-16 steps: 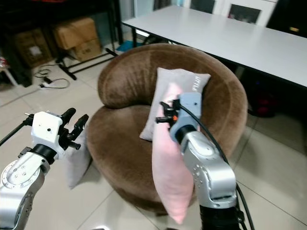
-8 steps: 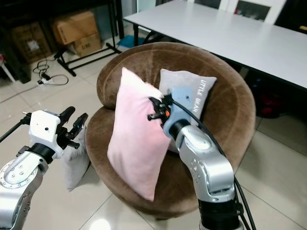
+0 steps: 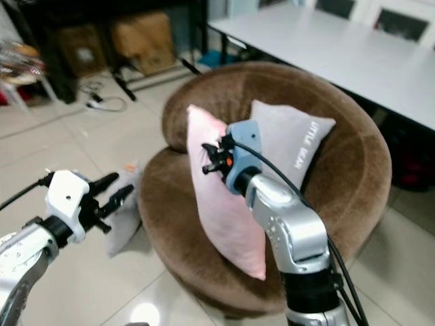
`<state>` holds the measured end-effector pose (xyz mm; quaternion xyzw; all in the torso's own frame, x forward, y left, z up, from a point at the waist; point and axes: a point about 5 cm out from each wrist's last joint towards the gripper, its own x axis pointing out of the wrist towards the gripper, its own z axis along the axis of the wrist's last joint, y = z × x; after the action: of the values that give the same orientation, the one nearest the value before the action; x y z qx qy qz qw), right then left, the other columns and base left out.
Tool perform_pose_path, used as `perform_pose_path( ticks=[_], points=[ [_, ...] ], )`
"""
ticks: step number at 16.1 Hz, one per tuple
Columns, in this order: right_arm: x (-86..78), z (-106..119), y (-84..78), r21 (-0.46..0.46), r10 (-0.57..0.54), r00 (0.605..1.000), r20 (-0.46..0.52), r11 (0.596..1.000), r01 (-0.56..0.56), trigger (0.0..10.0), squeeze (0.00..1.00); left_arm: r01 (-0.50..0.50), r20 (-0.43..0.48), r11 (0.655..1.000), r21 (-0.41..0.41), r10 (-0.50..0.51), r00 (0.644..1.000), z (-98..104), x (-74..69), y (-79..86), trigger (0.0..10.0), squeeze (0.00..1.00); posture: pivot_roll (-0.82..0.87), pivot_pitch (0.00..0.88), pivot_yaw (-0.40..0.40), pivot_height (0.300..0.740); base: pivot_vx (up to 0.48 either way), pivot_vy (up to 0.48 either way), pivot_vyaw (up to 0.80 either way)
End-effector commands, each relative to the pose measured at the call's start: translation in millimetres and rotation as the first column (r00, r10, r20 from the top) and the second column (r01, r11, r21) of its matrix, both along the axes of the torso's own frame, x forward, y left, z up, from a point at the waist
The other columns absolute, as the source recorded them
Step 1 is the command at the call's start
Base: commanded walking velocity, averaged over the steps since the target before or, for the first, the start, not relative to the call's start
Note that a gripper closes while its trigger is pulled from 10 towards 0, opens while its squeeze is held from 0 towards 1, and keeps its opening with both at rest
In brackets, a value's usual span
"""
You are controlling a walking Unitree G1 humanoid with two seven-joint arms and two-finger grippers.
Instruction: Move the pillow to the sofa from floor
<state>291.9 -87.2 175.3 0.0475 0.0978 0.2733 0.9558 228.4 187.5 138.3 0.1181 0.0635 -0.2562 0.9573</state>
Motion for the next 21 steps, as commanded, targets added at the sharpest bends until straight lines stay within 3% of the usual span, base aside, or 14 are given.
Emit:
perform_pose_path(
  ticks=[1,5,9,11,13,15,16,17,18,21],
  points=[
    [5.4,9,4.4,-0.005,0.032,0.999,0.024,0.999,-0.031,10.0,0.00,0.094,-0.032,0.995,-0.015,-0.094,0.995,3,-2.2,-8.5,10.0,0.00,0.03,0.000,-0.014,0.740,0.000,0.000,0.00],
    [15.1,12,5.9,0.015,0.012,1.000,-0.009,1.000,-0.012,10.0,0.00,0.186,-0.084,0.982,-0.046,-0.189,0.978,3,-5.6,-12.0,10.0,0.00,0.04,0.000,-0.016,0.740,0.000,0.000,0.00],
    [31.9,2,-11.5,0.156,-0.170,0.977,-0.126,0.970,0.189,10.0,0.00,0.214,-0.108,0.976,-0.047,-0.218,0.970,2,-5.9,-12.6,10.0,0.00,0.03,0.000,-0.012,0.740,0.000,0.000,0.00],
    [46.3,-22,-29.5,0.196,-0.317,0.910,-0.266,0.907,0.373,10.0,0.00,0.228,-0.111,0.973,-0.044,-0.231,0.967,3,-4.9,-13.9,10.0,0.00,0.04,0.000,-0.010,0.740,0.000,0.000,0.00],
    [54.6,-36,-34.4,0.212,-0.341,0.885,-0.316,0.884,0.416,10.0,0.00,0.237,-0.114,0.970,-0.046,-0.241,0.964,3,-4.2,-15.2,10.0,0.00,0.04,0.000,-0.006,0.740,0.000,0.000,0.00],
    [67.3,-63,-29.6,0.197,-0.299,0.892,-0.339,0.905,0.378,10.0,0.00,0.258,-0.117,0.965,-0.043,-0.261,0.958,1,-2.3,-19.5,10.0,0.00,0.04,0.000,-0.003,0.740,0.000,0.000,0.00],
    [68.7,-65,-28.6,0.197,-0.288,0.896,-0.337,0.909,0.367,10.0,0.00,0.260,-0.115,0.965,-0.042,-0.263,0.958,2,-1.5,-20.2,10.0,0.00,0.05,0.000,-0.006,0.740,0.000,0.000,0.00],
    [72.4,-69,-28.0,0.177,-0.287,0.901,-0.324,0.918,0.356,10.0,0.41,0.260,-0.109,0.965,-0.040,-0.263,0.959,3,-0.2,-20.7,10.0,0.00,0.05,0.000,-0.006,0.740,0.000,0.000,0.00],
    [76.3,-69,-29.0,0.167,-0.299,0.903,-0.308,0.918,0.361,10.0,1.00,0.258,-0.105,0.965,-0.038,-0.261,0.960,4,0.7,-20.6,10.0,0.00,0.06,0.000,-0.012,0.740,0.000,0.000,0.00],
    [88.0,-56,-36.0,0.163,-0.317,0.929,-0.194,0.923,0.349,10.0,1.00,0.245,-0.096,0.969,-0.030,-0.246,0.964,4,1.1,-18.5,10.0,0.00,0.06,0.000,-0.012,0.740,0.000,0.000,0.00]
  ],
)
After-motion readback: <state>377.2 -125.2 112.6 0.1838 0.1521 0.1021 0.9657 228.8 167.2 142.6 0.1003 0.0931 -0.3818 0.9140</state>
